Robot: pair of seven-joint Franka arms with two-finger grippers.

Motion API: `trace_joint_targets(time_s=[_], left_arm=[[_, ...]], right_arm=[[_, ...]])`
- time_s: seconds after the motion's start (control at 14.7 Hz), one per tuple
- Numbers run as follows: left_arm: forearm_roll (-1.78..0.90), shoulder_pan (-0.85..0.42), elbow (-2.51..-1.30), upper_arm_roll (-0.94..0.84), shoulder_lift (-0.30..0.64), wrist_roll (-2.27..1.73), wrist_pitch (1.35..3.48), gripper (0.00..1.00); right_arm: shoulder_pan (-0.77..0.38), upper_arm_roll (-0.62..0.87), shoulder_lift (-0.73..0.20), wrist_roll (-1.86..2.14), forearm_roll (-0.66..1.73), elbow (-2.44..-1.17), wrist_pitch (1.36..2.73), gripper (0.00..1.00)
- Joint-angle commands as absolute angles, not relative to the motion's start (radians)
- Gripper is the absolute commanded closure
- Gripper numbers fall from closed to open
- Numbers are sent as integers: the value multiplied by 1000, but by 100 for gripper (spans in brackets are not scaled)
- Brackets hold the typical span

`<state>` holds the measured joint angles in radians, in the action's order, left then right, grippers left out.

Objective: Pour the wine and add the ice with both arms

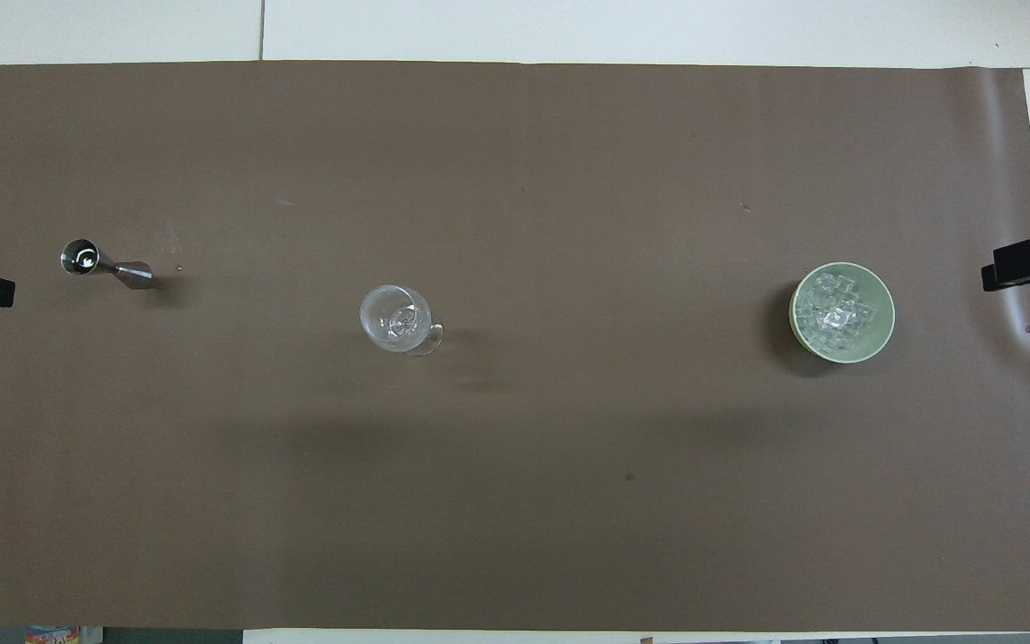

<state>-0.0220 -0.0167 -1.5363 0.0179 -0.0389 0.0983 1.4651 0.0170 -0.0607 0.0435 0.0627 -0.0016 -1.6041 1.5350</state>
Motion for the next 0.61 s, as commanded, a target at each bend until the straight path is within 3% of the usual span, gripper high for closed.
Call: trace_joint_targets(time_s=[0.0, 0.54], left_arm=[[-34, 20, -1500, 18, -21, 118, 1425, 0], [-32, 12, -1519, 12, -22, 107, 1460, 0]], right_arm=[[31, -52, 49, 75, 12, -1611, 1536, 0], [31, -52, 49, 72, 14, -1611, 1536, 0]])
